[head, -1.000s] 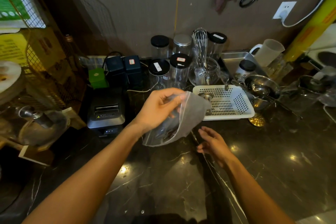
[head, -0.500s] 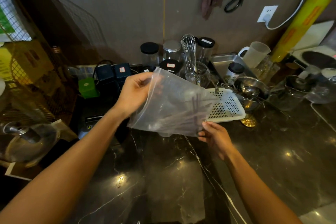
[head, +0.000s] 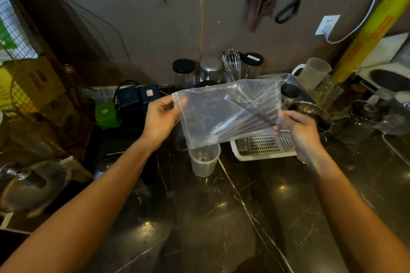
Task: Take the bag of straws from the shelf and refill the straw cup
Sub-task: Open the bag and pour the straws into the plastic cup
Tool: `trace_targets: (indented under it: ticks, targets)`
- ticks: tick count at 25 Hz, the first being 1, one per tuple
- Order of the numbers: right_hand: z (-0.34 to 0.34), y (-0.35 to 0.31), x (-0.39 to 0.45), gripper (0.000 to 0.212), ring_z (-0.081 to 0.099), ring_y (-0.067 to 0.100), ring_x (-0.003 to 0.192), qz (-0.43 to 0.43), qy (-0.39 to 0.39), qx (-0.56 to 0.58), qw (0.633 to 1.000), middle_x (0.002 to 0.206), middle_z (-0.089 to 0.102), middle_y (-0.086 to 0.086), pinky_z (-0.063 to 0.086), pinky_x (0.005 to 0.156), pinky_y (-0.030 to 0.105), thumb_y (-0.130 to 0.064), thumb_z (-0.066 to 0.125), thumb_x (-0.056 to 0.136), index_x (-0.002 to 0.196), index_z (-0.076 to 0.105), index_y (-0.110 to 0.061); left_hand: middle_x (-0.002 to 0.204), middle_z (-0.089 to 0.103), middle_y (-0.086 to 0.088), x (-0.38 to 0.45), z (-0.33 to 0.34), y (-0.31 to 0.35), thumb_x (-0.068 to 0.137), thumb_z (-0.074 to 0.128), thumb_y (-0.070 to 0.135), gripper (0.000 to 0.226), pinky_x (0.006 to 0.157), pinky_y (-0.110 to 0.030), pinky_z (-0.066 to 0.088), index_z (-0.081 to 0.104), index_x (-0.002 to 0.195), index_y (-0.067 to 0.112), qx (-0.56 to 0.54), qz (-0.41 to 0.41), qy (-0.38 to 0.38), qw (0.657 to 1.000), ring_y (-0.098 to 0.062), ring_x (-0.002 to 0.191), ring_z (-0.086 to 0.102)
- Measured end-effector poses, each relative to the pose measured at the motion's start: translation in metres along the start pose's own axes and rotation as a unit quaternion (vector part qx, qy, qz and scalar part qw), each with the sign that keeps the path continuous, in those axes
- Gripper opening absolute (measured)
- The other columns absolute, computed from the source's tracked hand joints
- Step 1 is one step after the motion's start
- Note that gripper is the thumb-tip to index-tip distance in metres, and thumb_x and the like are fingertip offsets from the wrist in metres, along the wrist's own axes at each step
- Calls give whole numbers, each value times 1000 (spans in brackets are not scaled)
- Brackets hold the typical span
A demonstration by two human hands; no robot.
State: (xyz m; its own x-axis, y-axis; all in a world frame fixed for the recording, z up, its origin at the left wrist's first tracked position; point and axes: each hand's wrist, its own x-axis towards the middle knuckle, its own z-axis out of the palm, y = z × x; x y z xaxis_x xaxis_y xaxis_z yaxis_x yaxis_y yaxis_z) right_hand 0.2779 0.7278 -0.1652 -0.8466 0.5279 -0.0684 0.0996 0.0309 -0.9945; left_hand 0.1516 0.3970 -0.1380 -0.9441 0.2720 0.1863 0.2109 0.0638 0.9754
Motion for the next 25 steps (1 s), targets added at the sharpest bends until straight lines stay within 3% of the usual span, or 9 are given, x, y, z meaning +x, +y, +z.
trace_targets:
  ticks: [5, 8, 12, 17, 22, 25]
  targets:
    - [1, -12, 14, 13, 72, 19, 84, -37, 22, -71, 997, 97, 77, 0, 65, 77, 37, -23, 64, 105, 105, 77, -23, 117, 77, -3, -6, 1, -25, 101, 61, 13, 26, 85, -32, 64, 71, 125, 10, -10, -25, -13, 1000, -15, 108, 76]
    - [7, -20, 17, 15, 73, 10, 78, -71, 19, -115, 991, 98, 77, -1, 65, 72, 31, -24, 64, 104, 114, 76, -23, 116, 77, -1, -16, -3, -42, 101, 60, 9, 23, 85, -31, 64, 71, 122, 8, -23, -40, -17, 999, -16, 107, 76]
    - [17, -32, 22, 20, 73, -1, 72, -118, -2, -165, 979, 93, 76, -5, 61, 64, 18, -22, 65, 104, 121, 74, -21, 109, 78, 9, -30, -7, -61, 100, 62, 13, 18, 85, -29, 63, 75, 112, 20, -17, -83, 9, 996, -12, 105, 76]
    - [31, -38, 29, 27, 77, 12, 83, -123, -11, -204, 971, 101, 80, 0, 66, 74, 33, -27, 67, 103, 124, 77, -14, 103, 77, 8, -44, -10, -78, 100, 63, 12, 16, 79, -25, 64, 73, 110, 20, -13, -120, 32, 992, -4, 93, 77]
    - [38, -42, 30, 24, 78, 20, 84, -113, 1, -203, 973, 95, 80, 1, 67, 81, 43, -28, 68, 102, 120, 79, -17, 112, 78, -4, -43, -13, -86, 99, 64, 11, 21, 86, -33, 64, 73, 118, 8, -23, -127, 35, 991, -17, 103, 77]
    - [39, -49, 27, 22, 78, 28, 87, -112, 6, -179, 977, 93, 79, 8, 67, 79, 43, -25, 69, 102, 118, 79, -15, 113, 77, -4, -41, -9, -82, 99, 62, 6, 23, 85, -29, 64, 71, 121, 5, -33, -126, 29, 991, -15, 104, 76]
